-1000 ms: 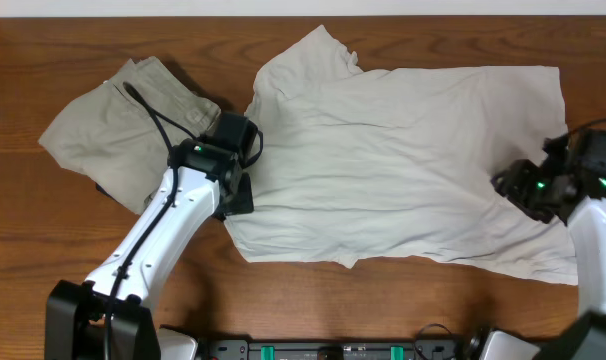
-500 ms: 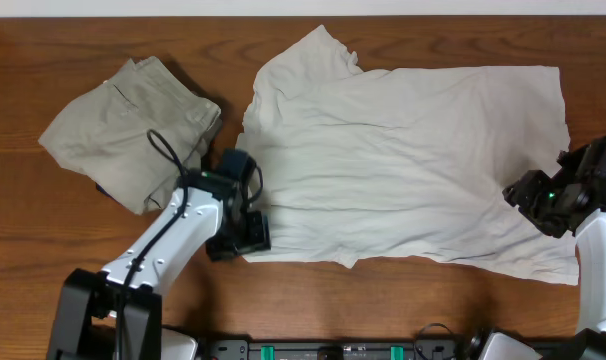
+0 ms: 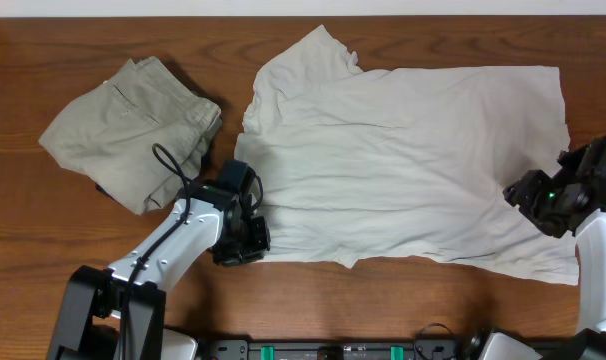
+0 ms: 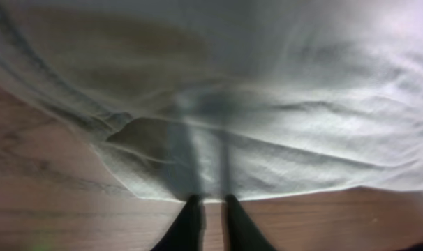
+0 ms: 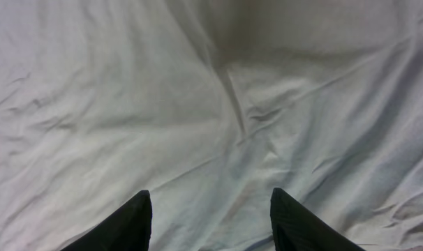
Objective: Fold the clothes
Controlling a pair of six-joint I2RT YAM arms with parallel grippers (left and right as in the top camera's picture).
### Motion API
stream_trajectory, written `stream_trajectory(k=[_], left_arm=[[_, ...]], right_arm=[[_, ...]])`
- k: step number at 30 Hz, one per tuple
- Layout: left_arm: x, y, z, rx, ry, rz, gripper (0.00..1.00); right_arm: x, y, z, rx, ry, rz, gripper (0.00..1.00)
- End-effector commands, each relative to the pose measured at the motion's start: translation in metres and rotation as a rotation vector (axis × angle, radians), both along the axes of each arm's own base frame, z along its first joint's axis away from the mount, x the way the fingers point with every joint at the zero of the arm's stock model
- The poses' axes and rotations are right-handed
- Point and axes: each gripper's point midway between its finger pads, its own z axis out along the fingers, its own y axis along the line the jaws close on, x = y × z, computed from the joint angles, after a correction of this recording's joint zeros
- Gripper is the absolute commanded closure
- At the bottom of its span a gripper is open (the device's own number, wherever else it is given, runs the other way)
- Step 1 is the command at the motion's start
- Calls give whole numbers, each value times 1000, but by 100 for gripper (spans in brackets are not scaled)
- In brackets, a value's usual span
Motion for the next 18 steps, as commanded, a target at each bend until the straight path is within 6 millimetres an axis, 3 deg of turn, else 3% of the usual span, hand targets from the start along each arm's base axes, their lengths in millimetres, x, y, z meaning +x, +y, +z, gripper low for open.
stream_trajectory(k=[1,8,9,10,11,14,18], left_arm=[[-5,1,1,-1,20,-3,94],[-7,3,7,11,30,-17,93],[-5,3,7,12,19,-18,83],[-3,3,7,12,11,-17,51],[-2,3,6,11,7,-14,42],[-1,5,2,33,19,26,35],[-1,4,-10,37,52,30,34]], right_arm=[[-1,-3,3,1,-1,-17,47],[-1,-2,2,3,3,-17,47],[-1,-2,2,2,2,-17,47],[-1,-2,2,2,2,-17,47],[-1,-2,2,2,2,-17,47],[-2,-2,2,3,3,-17,47],[-2,-2,2,4,6,-17,47]])
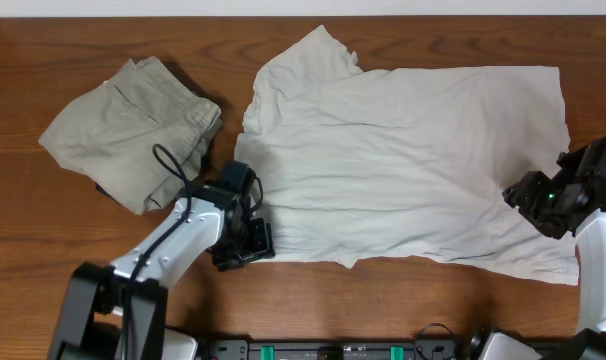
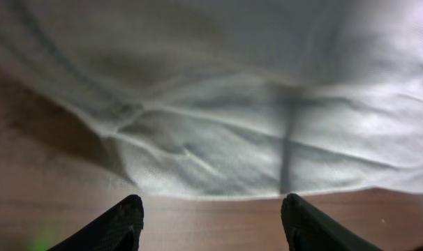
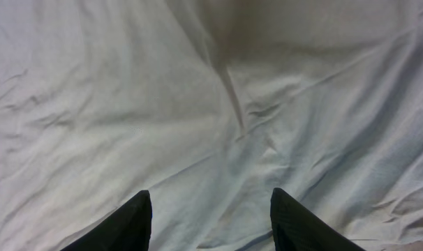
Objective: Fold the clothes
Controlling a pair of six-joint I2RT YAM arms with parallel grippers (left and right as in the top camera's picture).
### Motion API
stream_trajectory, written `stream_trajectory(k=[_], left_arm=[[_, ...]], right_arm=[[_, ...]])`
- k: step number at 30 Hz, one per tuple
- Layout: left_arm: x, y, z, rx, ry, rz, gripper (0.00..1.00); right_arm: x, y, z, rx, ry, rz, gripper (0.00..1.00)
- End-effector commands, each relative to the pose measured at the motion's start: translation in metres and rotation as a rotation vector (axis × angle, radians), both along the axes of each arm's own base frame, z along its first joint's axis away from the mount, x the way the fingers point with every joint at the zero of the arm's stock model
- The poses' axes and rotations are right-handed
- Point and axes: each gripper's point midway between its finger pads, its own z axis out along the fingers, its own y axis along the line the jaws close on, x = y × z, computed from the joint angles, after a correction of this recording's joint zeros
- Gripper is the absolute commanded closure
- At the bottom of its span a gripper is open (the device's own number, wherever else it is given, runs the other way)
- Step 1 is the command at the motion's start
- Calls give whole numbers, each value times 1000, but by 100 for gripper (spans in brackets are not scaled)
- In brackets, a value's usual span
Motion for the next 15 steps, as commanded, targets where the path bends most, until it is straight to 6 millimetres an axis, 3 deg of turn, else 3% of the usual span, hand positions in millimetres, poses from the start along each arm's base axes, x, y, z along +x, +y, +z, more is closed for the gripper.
stream_trajectory(k=[1,5,9,15], left_arm=[[2,0,-9,17,33,18,36],[0,-1,-14,14,59,18,58],[0,-1,-13,15,60,16,91],[-4,1,16,22,91,-12,94]], right_arm=[[0,-3,3,0,-4,-18,47],[0,-3,3,0,-4,-18,47],[0,-3,3,0,-4,-17,48],[-1,-2,2,5,1,-17,48]])
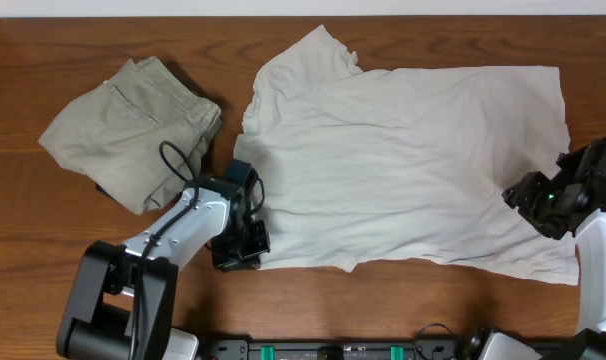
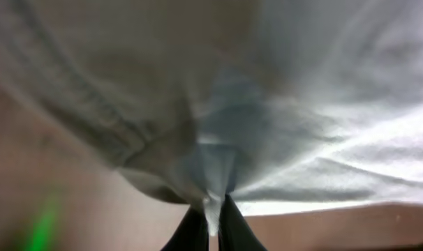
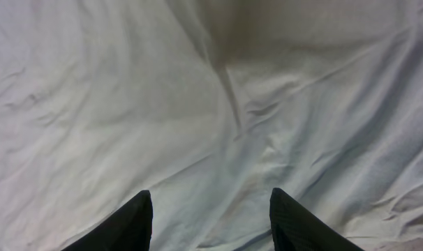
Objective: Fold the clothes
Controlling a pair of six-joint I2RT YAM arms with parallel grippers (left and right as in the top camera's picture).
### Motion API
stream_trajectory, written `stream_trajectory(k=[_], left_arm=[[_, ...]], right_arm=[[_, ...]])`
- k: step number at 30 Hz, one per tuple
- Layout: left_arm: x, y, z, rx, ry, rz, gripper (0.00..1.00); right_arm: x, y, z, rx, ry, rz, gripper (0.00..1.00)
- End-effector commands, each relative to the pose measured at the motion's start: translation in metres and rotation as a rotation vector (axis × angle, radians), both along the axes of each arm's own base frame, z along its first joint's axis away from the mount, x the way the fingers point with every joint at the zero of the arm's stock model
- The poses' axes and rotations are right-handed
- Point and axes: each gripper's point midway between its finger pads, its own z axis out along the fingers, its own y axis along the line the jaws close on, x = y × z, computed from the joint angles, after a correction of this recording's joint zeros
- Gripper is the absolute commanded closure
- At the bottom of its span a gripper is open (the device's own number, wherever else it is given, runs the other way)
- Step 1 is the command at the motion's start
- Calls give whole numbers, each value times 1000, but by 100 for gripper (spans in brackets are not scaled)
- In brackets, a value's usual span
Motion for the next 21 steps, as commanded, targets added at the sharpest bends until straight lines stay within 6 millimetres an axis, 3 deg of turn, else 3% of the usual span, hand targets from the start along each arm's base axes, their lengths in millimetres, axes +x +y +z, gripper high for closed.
stream_trajectory(k=[1,5,8,13,15,21], left_arm=[[9,-3,26,-16,-33,-32,94],[12,-3,70,-41,-86,-80,94],[26,-5,88,-52,-192,-88,94],[54,-3,87,-24,-316,-91,94],[76,0,80,22,-380,-91,94],[114,9,63,117,-482,-88,94]], right_arm=[[1,-3,3,1,-7,-17,48],[1,-3,3,1,-8,-17,48],[2,-3,3,-1,-11,-17,47],[3,-4,4,-4,-19,-17,47],[3,-4,4,-4,-18,-17,47],[3,-4,4,-3,-17,-17,47]])
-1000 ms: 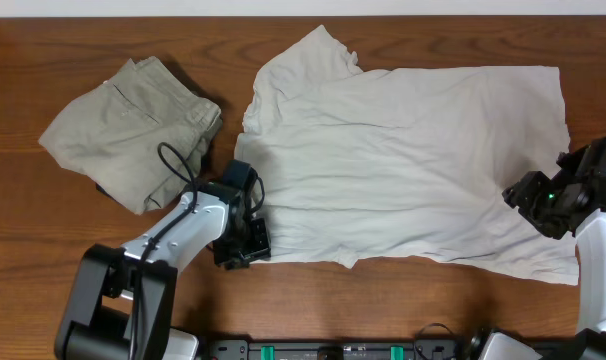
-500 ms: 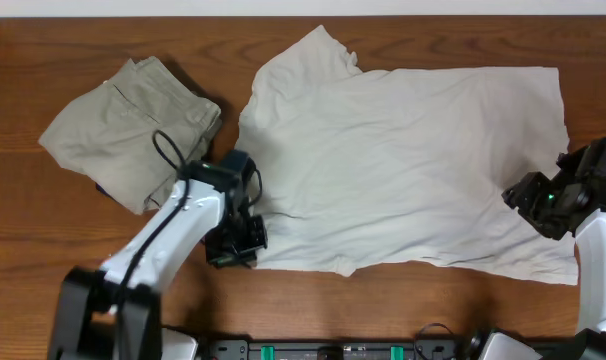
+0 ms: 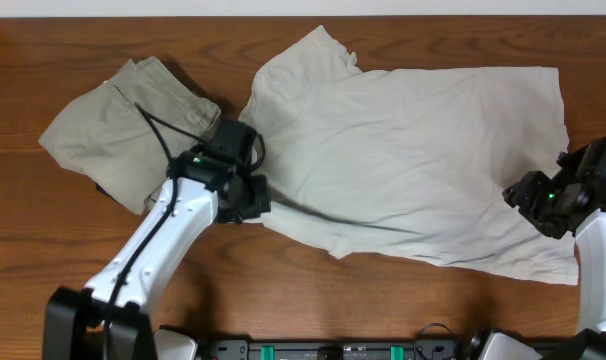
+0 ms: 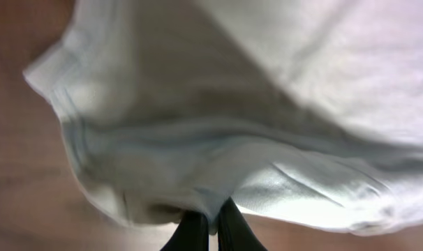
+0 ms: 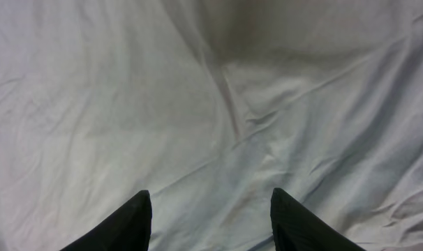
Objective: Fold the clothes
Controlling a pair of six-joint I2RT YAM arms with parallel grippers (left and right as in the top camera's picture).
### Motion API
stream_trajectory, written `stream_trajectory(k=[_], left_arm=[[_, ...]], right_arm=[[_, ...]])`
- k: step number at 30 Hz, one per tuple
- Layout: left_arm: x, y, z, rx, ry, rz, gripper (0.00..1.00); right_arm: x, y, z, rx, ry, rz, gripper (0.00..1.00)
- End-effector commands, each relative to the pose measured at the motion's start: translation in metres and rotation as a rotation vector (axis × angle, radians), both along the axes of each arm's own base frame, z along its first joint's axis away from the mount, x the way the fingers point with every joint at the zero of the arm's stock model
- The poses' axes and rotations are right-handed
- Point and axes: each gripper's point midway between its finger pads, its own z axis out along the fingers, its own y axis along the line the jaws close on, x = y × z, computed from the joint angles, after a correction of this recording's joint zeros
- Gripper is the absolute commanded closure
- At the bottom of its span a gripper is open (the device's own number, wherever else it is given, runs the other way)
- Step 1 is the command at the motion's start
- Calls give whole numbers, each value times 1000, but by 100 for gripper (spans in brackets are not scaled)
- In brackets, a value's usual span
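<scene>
A pale white T-shirt (image 3: 413, 160) lies spread over the middle and right of the wooden table. My left gripper (image 3: 251, 197) is shut on the shirt's near-left hem (image 4: 197, 188), which is lifted and pulled in over the shirt, leaving a dark fold line. In the left wrist view the cloth bunches between the closed black fingers (image 4: 190, 230). My right gripper (image 3: 531, 200) hovers open over the shirt's right side; its fingers (image 5: 128, 223) stand wide apart above wrinkled cloth (image 5: 218, 118).
A folded pair of khaki shorts (image 3: 128, 125) lies at the left of the table, just beyond my left arm. Bare wood (image 3: 73, 240) shows along the front and at the far left. The table's back edge runs along the top.
My left gripper, shut on the shirt's near-left hem, has moved up and away from the front edge, carrying the corner inward. The shirt's lower edge now slants. The right gripper has not moved.
My left gripper stood shut at the shirt's near-left hem, then open over it, then shut on the cloth. Now it holds that corner lifted and drawn toward the shirt's middle. My right gripper stayed open over the right side throughout.
</scene>
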Motion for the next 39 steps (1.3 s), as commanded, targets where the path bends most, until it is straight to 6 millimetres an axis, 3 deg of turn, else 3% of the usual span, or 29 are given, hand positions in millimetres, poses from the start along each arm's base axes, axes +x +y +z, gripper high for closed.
stream_trajectory(k=[1,11,12,14,15,18,20,26,31,39], left_arm=[[24,18,-9,123,-73,18,94],[81,27,2,219,-316,9,93],[83,26,3,217,-327,5,85],[80,27,2,221,-316,0,55],[77,28,0,226,-299,-2,47],[58,27,-3,211,-217,-28,34],[46,20,-2,173,-174,-84,34],[18,-34,5,32,-168,-404,42],[3,-76,-12,63,-190,-638,46],[-10,-108,-53,114,-156,-783,46]], right_arm=[[1,-3,3,1,-9,-17,47],[0,-3,3,3,-6,-17,47],[0,-2,3,5,-5,-16,47],[-1,-2,3,7,-2,-16,47],[-1,-1,2,8,0,-16,47],[-2,-1,2,10,3,-16,47],[-2,-1,2,9,2,-16,47],[1,-3,3,3,-10,-16,46],[1,-3,3,3,-11,-16,46],[0,-2,3,5,-6,-16,46]])
